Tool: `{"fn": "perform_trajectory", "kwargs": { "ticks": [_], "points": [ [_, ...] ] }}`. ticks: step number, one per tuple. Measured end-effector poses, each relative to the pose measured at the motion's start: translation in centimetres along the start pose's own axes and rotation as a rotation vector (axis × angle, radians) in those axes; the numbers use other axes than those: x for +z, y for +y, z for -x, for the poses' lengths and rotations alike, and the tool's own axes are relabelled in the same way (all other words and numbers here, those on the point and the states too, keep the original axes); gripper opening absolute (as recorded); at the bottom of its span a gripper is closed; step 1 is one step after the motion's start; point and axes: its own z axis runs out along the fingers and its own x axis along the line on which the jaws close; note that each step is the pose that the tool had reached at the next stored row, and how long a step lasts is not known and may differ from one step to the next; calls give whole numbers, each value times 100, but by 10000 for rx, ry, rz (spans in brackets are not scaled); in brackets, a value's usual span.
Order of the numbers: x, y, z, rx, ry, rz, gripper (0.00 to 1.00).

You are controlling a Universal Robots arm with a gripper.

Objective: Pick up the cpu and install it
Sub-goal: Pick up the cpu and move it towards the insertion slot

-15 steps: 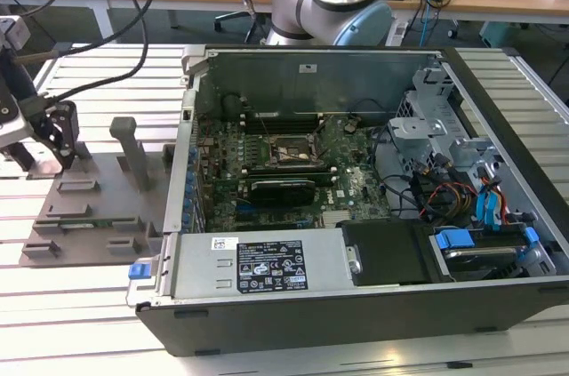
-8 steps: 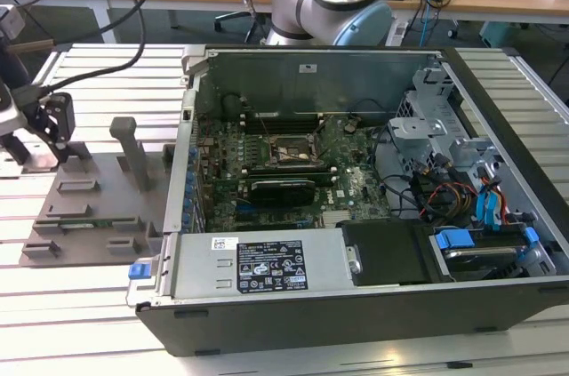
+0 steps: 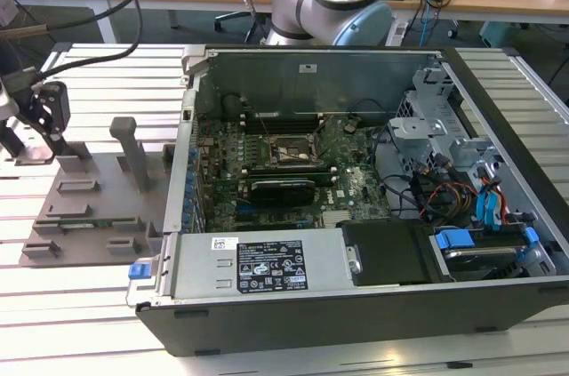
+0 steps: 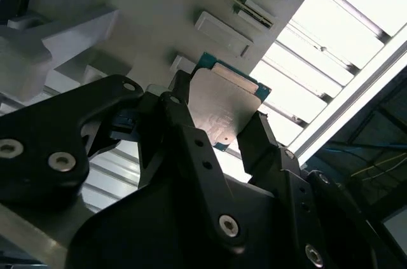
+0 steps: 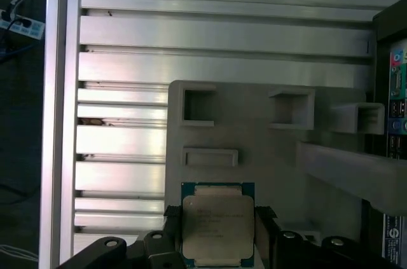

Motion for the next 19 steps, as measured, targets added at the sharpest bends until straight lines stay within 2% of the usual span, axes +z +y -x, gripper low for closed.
{"fn": "perform_trajectory", "kwargs": {
  "ticks": [8, 9, 10, 11, 12, 19],
  "points": [
    [-156, -1, 4, 0, 1, 0, 55],
    [-306, -2, 8, 0, -1, 0, 55],
    [-505, -3, 13, 0, 0, -1, 55],
    [-638, -4, 16, 0, 0, 0, 55],
    [-677, -4, 17, 0, 0, 0, 55],
    [-794, -5, 20, 0, 0, 0, 55]
  ]
}}
